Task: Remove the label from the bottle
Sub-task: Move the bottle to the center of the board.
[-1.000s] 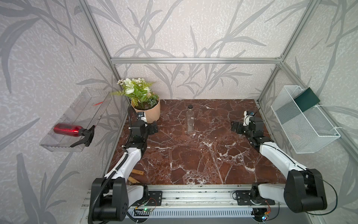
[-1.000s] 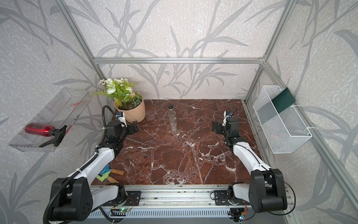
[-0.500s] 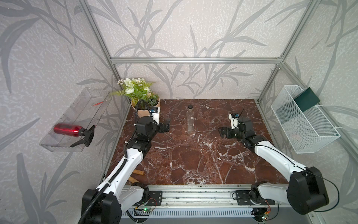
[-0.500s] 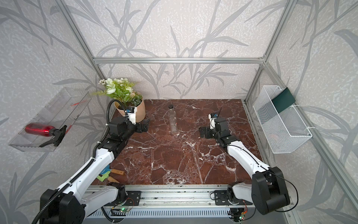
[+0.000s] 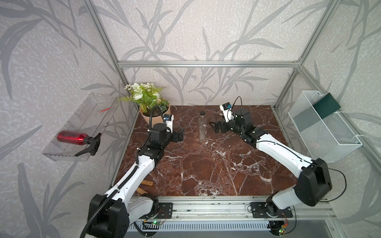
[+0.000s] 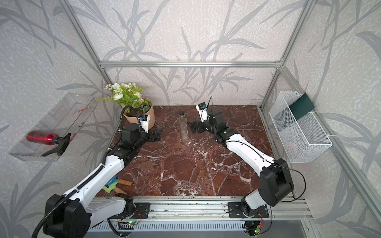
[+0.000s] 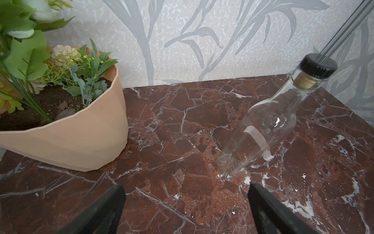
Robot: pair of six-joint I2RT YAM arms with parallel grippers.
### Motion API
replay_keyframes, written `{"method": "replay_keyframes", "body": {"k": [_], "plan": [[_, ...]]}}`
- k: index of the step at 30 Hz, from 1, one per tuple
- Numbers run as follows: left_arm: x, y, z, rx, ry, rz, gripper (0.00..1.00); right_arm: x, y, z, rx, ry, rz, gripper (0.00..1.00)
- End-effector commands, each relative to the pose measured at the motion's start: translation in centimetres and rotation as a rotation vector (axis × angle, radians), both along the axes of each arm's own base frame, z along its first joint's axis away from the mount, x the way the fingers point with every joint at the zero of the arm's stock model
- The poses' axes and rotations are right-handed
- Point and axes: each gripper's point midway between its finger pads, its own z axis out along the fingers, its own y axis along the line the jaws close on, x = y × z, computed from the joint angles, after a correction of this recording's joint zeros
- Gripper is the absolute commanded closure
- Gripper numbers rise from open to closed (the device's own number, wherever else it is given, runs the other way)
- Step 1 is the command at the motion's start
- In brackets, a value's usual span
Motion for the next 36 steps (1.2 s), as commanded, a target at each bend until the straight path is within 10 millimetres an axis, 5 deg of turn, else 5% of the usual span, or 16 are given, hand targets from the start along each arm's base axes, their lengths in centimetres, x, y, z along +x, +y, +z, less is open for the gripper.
{"method": "replay_keyframes", "body": {"k": [1,9,19,36], "plan": [[-0.3,0.1,0.5,-0.016,0.0,0.021,0.02,0.4,2.3,2.2,0.009,-0.091,0.059,0.01],[-0.5,-0.1,0.1,-0.029,0.011,0.016,0.02,2.4,6.6,2.1,-0.038,-0.174,0.101,0.01],[-0.3,-0.4,-0.3,-0.042,0.021,0.008,0.02,5.3,7.5,1.0,-0.085,-0.218,0.053,0.06],[0.1,-0.7,-0.6,-0.025,0.029,-0.01,0.02,6.0,8.4,-0.4,-0.053,-0.177,0.054,0.42]]}}
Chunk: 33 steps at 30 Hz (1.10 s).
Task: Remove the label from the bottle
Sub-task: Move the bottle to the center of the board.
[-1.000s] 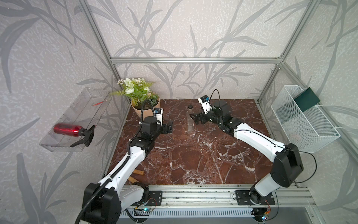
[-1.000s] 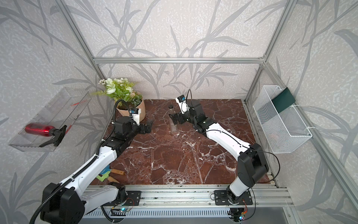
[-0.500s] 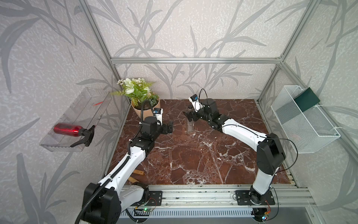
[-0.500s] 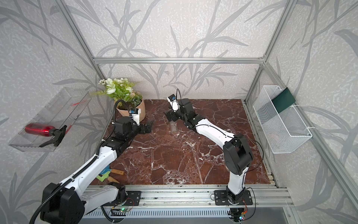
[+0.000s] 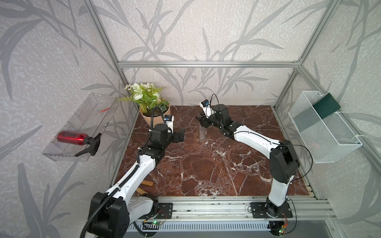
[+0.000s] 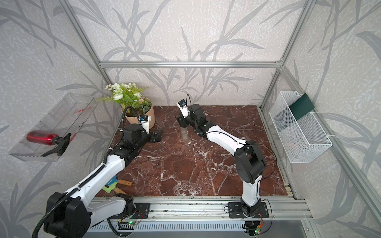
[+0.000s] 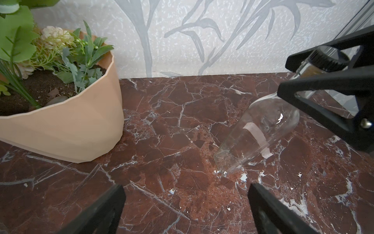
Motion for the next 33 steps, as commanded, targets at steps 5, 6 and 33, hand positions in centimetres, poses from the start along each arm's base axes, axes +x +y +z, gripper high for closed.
{"method": "replay_keyframes", "body": {"k": [5,6,33], "plan": [[0.1,-0.4,0.5,0.006,-0.016,-0.019,0.02,0.3,0.4,1.4,0.04,-0.026,0.004,0.56],[0.1,-0.3,0.5,0.005,-0.018,-0.019,0.02,0.3,0.5,1.5,0.043,-0.027,0.006,0.57],[1.4,-1.6,1.8,-0.039,-0.039,-0.042,0.02,-2.2,-1.7,5.9,0.063,-0.037,-0.015,1.0]]}}
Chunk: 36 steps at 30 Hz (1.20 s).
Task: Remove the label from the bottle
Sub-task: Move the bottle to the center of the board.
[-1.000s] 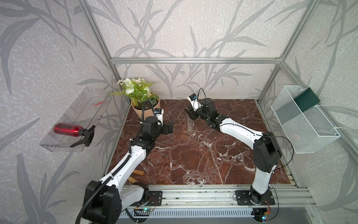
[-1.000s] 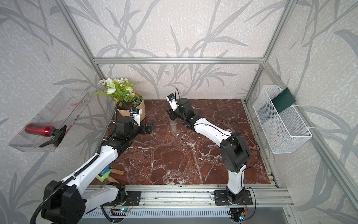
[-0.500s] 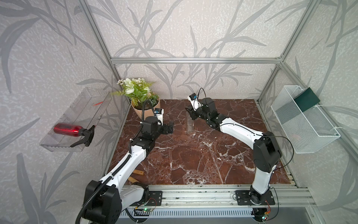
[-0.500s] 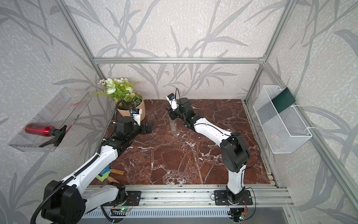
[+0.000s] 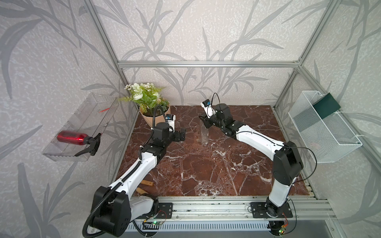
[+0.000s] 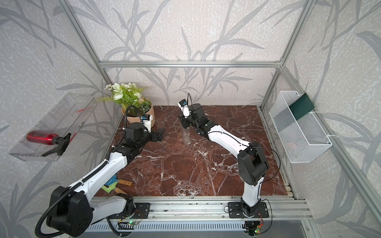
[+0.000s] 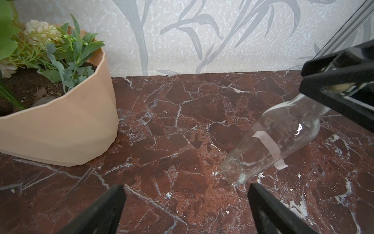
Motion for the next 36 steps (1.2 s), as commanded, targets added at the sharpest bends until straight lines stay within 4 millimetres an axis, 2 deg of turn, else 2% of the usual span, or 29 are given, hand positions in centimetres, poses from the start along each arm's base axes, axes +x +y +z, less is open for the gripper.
{"method": "replay_keyframes", "body": {"k": [1,3,5,10,21,27,29,31,36], "plan": [[0.6,-0.8,2.1,-0.028,-0.046,-0.017,0.01,-1.2,-1.0,5.3,0.083,-0.082,-0.011,1.0],[0.6,-0.9,2.3,-0.026,-0.052,-0.02,0.01,-1.7,-1.2,5.1,0.084,-0.079,-0.012,1.0],[0.6,-1.1,2.4,-0.025,-0.054,-0.022,0.01,-2.6,-1.5,5.9,0.093,-0.092,-0.01,1.0],[0.6,-1.5,2.6,-0.024,-0.06,-0.028,0.01,-4.1,-1.9,5.5,0.098,-0.086,-0.005,1.0],[0.8,-2.7,3.1,-0.017,-0.077,-0.043,0.01,-5.6,-2.1,2.8,0.09,-0.061,0.01,1.0],[0.8,-3.3,3.5,-0.013,-0.088,-0.056,0.01,-7.0,-2.5,1.6,0.076,-0.041,0.018,1.0],[0.8,-3.5,3.5,-0.012,-0.088,-0.06,0.01,-7.3,-2.6,1.3,0.07,-0.03,0.017,0.92],[0.8,-3.7,3.4,-0.014,-0.087,-0.066,0.01,-7.4,-2.8,1.1,0.064,-0.023,0.016,0.73],[0.7,-3.9,3.7,-0.015,-0.095,-0.069,0.01,-7.8,-2.9,0.6,0.058,-0.012,0.018,0.5]]}}
